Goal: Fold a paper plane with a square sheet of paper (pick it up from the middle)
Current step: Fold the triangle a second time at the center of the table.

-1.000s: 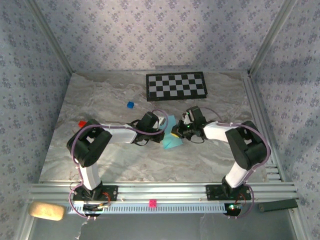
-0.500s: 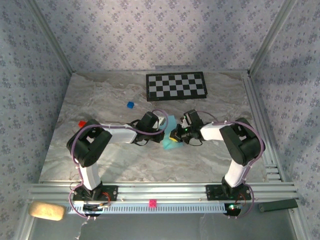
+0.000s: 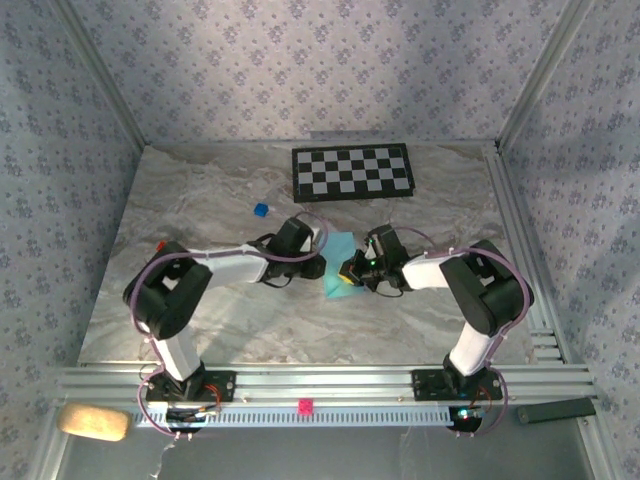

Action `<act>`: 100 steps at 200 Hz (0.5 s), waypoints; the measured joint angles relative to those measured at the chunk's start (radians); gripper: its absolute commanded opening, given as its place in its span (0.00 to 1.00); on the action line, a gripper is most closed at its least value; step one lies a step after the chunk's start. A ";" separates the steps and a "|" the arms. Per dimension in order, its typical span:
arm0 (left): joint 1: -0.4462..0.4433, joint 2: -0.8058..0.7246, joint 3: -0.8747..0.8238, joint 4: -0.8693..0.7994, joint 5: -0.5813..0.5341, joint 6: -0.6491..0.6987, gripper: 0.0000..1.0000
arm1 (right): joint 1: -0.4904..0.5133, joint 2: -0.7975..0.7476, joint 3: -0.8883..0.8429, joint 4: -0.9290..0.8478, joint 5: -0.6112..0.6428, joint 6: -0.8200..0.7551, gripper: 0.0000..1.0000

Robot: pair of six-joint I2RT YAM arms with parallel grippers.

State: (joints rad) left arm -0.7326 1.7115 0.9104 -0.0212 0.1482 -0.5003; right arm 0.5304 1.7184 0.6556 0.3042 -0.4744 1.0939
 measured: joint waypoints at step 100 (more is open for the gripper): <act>-0.024 -0.022 -0.003 0.047 0.282 -0.239 0.07 | 0.018 -0.004 0.000 0.004 0.041 0.044 0.01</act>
State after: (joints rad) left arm -0.7563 1.6894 0.9070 0.0261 0.4297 -0.7395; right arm 0.5488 1.7142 0.6552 0.3084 -0.4332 1.1378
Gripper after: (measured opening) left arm 0.071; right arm 0.051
